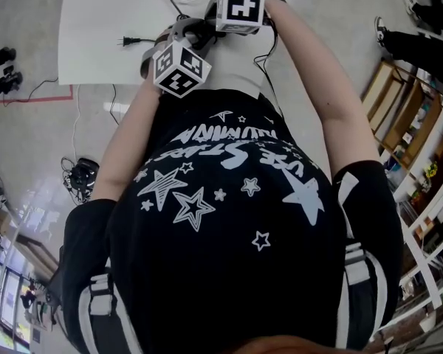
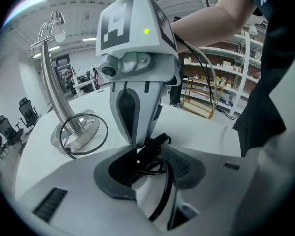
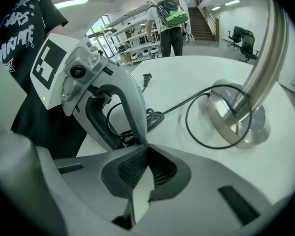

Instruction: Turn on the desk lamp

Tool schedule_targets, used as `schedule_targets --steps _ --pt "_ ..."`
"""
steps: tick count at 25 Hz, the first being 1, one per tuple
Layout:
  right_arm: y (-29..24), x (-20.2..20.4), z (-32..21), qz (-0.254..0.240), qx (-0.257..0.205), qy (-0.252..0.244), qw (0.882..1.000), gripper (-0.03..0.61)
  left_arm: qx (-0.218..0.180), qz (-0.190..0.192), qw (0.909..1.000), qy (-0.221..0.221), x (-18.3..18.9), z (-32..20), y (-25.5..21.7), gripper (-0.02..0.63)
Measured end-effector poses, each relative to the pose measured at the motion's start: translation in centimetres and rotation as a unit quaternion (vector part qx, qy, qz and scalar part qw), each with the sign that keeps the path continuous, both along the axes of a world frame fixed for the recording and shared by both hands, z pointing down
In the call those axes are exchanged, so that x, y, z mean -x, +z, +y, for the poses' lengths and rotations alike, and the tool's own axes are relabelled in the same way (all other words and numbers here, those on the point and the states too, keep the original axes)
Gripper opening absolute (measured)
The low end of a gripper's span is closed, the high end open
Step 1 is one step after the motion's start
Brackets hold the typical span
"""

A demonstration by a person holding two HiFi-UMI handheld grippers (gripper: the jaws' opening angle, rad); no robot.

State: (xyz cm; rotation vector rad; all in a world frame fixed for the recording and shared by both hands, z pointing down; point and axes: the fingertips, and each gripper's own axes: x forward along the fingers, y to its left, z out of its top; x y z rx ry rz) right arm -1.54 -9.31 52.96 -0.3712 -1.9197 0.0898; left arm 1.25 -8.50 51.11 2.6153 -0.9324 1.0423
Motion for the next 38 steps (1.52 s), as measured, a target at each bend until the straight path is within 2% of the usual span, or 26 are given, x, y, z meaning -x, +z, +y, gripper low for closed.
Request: schedule_targets --steps 3,7,12,18,22,26,30,33,38 --pt "0.1 0.0 0.3 0.008 0.021 0.01 1.0 0.003 -0.002 0.001 1.0 -0.001 0.0 0.0 0.1 0.172" --pt "0.7 -0.3 -0.3 -0.017 0.027 0.032 0.999 0.003 -0.004 0.004 1.0 -0.005 -0.1 -0.1 0.1 0.172" --pt "0.2 -1.1 -1.6 -0.058 0.04 0.106 0.992 0.003 -0.005 0.006 0.9999 -0.007 0.1 -0.2 0.2 0.172" --pt "1.1 -3.3 -1.0 -0.033 0.015 0.084 0.996 0.003 -0.006 0.003 1.0 -0.006 0.0 0.0 0.6 0.172" --pt "0.4 -3.6 -1.1 -0.039 0.009 0.1 0.994 0.003 -0.008 0.003 0.9999 -0.009 0.1 -0.2 0.3 0.173" --pt "-0.4 -4.0 -1.0 -0.048 0.001 0.126 0.991 0.003 -0.011 0.025 0.9994 -0.021 0.3 -0.3 -0.6 0.173" --pt "-1.1 -4.2 -1.1 -0.065 -0.007 0.176 0.982 0.003 -0.02 0.066 0.9975 -0.018 0.2 -0.2 -2.4 0.173" --pt "-2.3 -3.9 -1.3 -0.084 -0.014 0.227 0.97 0.003 -0.03 0.094 0.995 -0.011 1.3 -0.4 -4.5 0.173" --pt "-4.2 -3.4 -0.7 -0.101 -0.026 0.294 0.95 0.003 -0.013 0.117 0.9929 0.013 3.4 -0.8 -6.3 0.172"
